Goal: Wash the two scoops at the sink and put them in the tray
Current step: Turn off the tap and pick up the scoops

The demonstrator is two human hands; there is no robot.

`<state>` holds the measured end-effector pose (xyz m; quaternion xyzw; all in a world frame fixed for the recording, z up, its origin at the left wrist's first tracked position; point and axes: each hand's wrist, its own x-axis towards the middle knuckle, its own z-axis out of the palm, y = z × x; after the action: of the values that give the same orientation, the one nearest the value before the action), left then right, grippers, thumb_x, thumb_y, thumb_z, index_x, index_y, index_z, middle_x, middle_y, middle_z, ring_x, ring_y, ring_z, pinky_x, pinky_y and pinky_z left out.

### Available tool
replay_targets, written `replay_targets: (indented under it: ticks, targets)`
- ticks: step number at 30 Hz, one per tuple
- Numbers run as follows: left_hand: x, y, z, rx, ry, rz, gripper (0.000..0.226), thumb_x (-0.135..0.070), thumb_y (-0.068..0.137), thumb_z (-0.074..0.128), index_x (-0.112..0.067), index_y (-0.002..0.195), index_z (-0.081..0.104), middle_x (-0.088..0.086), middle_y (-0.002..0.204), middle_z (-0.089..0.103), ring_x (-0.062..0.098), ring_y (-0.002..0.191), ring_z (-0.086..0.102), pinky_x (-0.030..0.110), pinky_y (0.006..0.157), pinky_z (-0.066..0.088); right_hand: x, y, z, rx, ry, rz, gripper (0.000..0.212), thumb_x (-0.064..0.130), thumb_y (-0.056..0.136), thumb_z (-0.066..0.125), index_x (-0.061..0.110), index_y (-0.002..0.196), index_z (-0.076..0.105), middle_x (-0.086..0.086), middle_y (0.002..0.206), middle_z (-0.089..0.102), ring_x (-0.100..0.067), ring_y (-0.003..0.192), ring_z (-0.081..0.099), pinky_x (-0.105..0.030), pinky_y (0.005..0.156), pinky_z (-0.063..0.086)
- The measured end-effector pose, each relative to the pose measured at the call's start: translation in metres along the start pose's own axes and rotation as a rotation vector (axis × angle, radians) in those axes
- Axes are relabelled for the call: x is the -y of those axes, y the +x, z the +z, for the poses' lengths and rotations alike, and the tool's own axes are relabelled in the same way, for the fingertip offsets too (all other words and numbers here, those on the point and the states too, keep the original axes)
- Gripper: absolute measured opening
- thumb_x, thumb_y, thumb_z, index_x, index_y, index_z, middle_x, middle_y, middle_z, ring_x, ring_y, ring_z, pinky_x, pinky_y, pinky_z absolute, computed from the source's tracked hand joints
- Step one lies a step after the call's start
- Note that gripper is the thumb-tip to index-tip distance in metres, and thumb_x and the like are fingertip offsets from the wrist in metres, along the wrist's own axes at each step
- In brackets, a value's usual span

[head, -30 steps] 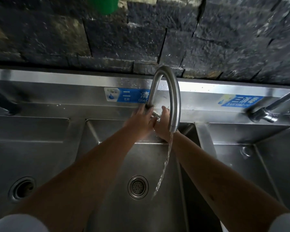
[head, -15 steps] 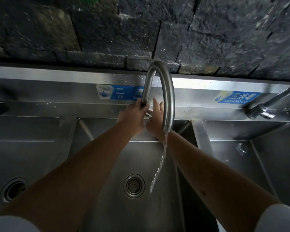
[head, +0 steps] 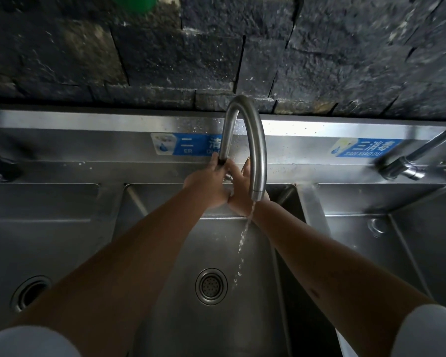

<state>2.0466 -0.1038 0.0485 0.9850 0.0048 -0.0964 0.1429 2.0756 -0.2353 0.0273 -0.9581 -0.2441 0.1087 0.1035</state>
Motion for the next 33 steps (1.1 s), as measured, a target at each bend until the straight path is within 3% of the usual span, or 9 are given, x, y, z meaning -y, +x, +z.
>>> replay_targets:
  ticks: [2, 6, 8, 10, 11, 15, 19, 25, 33]
  targets:
    - [-0.001, 0.000, -0.003, 0.036, -0.040, -0.002, 0.094, -0.036, 0.080, 0.063, -0.037, 0.152, 0.002, 0.000, 0.162, -0.015, 0.034, 0.125, 0.053, 0.043, 0.092, 0.053, -0.002, -0.002, -0.009, 0.102, 0.014, 0.107, 0.084, 0.039, 0.093, 0.052, 0.030, 0.156, -0.004, -0.011, 0.166, -0.005, -0.031, 0.148, 0.022, -0.043, 0.119, 0.020]
    - [-0.006, -0.007, -0.015, 0.175, -0.019, -0.020, 0.104, -0.038, 0.075, 0.068, -0.035, 0.152, -0.002, 0.002, 0.162, -0.019, 0.038, 0.137, 0.038, 0.052, 0.103, 0.044, -0.001, -0.018, -0.035, 0.157, 0.222, 0.052, 0.107, 0.022, 0.082, 0.073, 0.024, 0.156, -0.005, -0.011, 0.162, 0.022, -0.030, 0.139, 0.041, -0.042, 0.109, 0.044]
    - [-0.011, -0.019, -0.015, 0.142, -0.023, -0.055, 0.093, -0.040, 0.077, 0.065, -0.031, 0.152, 0.011, 0.009, 0.164, 0.004, 0.034, 0.135, 0.039, 0.052, 0.104, 0.042, -0.001, -0.031, -0.044, 0.110, 0.160, -0.072, 0.094, 0.024, 0.083, 0.071, 0.027, 0.156, 0.010, -0.013, 0.161, 0.022, -0.035, 0.140, 0.038, -0.048, 0.107, 0.045]
    - [-0.016, -0.038, -0.013, 0.100, -0.010, -0.047, 0.072, -0.044, 0.084, 0.055, -0.024, 0.147, 0.028, 0.012, 0.154, 0.033, 0.033, 0.131, 0.045, 0.050, 0.102, 0.043, -0.002, -0.048, -0.046, 0.109, 0.108, -0.083, 0.087, 0.033, 0.084, 0.066, 0.031, 0.154, 0.015, -0.007, 0.161, 0.023, -0.031, 0.140, 0.037, -0.052, 0.103, 0.047]
    - [-0.019, -0.049, -0.010, 0.115, 0.029, -0.025, 0.068, -0.048, 0.087, 0.049, -0.023, 0.147, 0.030, 0.011, 0.154, 0.034, 0.034, 0.133, 0.043, 0.050, 0.103, 0.042, -0.001, -0.057, -0.046, 0.125, 0.068, -0.057, 0.087, 0.038, 0.083, 0.064, 0.034, 0.154, 0.014, -0.003, 0.162, 0.022, -0.028, 0.141, 0.036, -0.054, 0.102, 0.048]
    - [-0.025, -0.098, -0.005, 0.114, 0.111, -0.050, 0.076, -0.061, 0.089, 0.039, -0.027, 0.153, 0.014, 0.009, 0.163, 0.011, 0.037, 0.145, 0.020, 0.055, 0.111, 0.029, 0.002, -0.093, -0.034, 0.132, -0.011, 0.025, 0.088, 0.061, 0.082, 0.058, 0.035, 0.152, 0.010, 0.001, 0.163, 0.016, -0.029, 0.149, 0.017, -0.061, 0.111, 0.032]
    - [-0.039, -0.146, -0.009, 0.104, 0.132, -0.064, 0.080, -0.068, 0.088, 0.033, -0.030, 0.154, 0.007, 0.007, 0.165, -0.001, 0.033, 0.149, 0.007, 0.055, 0.115, 0.021, 0.006, -0.139, -0.023, 0.168, -0.023, 0.051, 0.094, 0.064, 0.081, 0.055, 0.040, 0.152, -0.001, -0.001, 0.166, -0.001, -0.032, 0.151, 0.004, -0.061, 0.114, 0.020]
    - [-0.054, -0.207, -0.002, -0.029, 0.168, -0.039, 0.086, -0.077, 0.079, 0.026, -0.033, 0.151, 0.008, 0.008, 0.164, -0.002, 0.034, 0.149, 0.004, 0.056, 0.113, 0.016, 0.018, -0.209, -0.017, 0.162, -0.057, 0.050, 0.109, 0.086, 0.067, 0.042, 0.038, 0.152, -0.005, -0.001, 0.165, -0.014, -0.031, 0.150, -0.009, -0.059, 0.116, 0.009]
    - [-0.069, -0.269, 0.019, -0.074, 0.168, -0.019, 0.088, -0.078, 0.076, 0.024, -0.036, 0.152, 0.005, 0.003, 0.164, -0.009, 0.031, 0.150, -0.005, 0.056, 0.115, 0.004, 0.014, -0.292, -0.007, 0.153, -0.075, 0.062, 0.110, 0.092, 0.064, 0.035, 0.041, 0.151, -0.010, 0.002, 0.161, -0.024, -0.029, 0.147, -0.023, -0.059, 0.116, -0.002]
